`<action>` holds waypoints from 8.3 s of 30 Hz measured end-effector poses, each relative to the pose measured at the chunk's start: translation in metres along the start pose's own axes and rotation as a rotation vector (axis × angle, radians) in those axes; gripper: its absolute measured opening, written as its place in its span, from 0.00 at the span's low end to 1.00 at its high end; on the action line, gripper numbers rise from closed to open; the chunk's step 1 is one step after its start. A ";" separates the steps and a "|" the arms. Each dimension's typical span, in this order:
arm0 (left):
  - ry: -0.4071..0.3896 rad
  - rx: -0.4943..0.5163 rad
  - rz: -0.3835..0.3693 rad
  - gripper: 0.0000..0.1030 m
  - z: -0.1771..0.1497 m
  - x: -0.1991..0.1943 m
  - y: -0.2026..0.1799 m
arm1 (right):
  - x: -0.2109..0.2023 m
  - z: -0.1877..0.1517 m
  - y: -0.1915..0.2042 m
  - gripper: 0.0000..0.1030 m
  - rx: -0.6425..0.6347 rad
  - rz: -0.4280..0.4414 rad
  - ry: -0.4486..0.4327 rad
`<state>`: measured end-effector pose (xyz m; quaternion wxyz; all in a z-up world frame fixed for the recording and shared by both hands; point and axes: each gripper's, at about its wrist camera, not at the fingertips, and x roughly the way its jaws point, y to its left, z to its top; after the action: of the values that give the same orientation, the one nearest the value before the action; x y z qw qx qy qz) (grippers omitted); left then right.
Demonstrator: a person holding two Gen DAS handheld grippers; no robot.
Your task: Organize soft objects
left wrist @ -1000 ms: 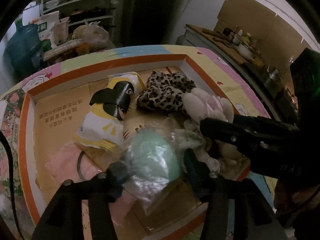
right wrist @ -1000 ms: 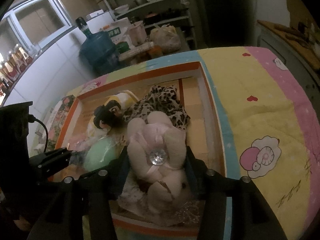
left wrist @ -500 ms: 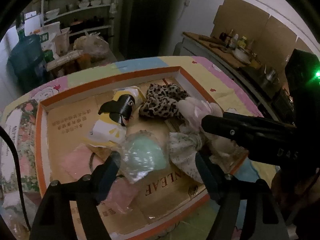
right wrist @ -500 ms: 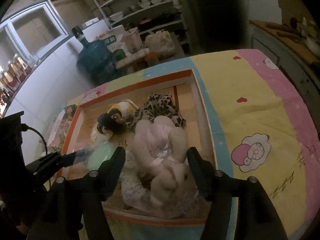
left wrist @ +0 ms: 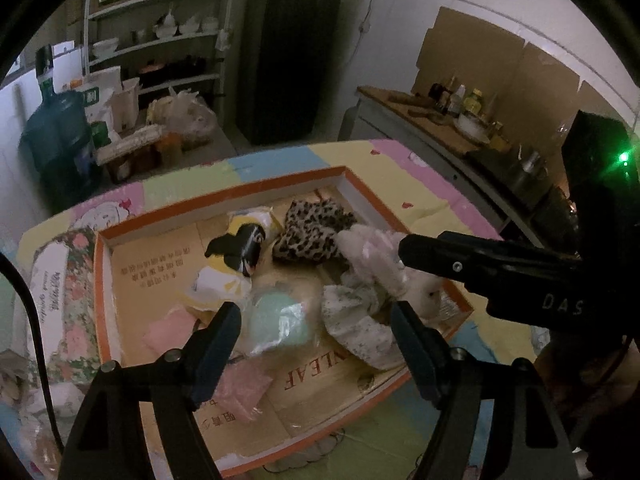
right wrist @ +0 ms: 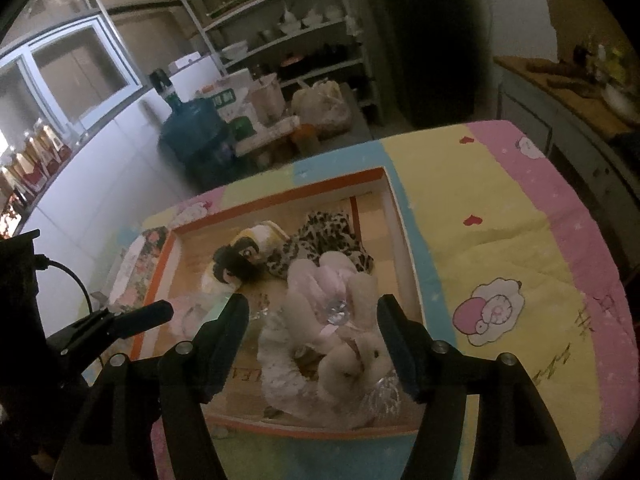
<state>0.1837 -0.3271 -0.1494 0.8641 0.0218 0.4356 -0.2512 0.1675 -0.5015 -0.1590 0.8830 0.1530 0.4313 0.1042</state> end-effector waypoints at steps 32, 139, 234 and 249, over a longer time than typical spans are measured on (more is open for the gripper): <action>-0.266 0.029 0.097 0.75 -0.023 -0.163 0.059 | -0.056 -0.024 0.129 0.66 -0.012 0.056 -0.156; -0.018 -0.301 0.190 0.63 -0.157 -0.089 0.241 | 0.001 -0.163 0.261 0.42 0.004 -0.146 0.015; -0.088 -0.220 0.195 0.53 0.017 -0.027 0.087 | 0.012 0.008 0.078 0.42 -0.027 -0.131 -0.057; -0.017 -0.260 0.253 0.53 0.036 0.027 0.097 | 0.065 0.033 0.063 0.42 -0.095 -0.064 0.033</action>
<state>0.2674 -0.2633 -0.1652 0.8880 -0.0379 0.4508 -0.0823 0.2297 -0.4278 -0.1649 0.8849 0.0950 0.4452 0.0986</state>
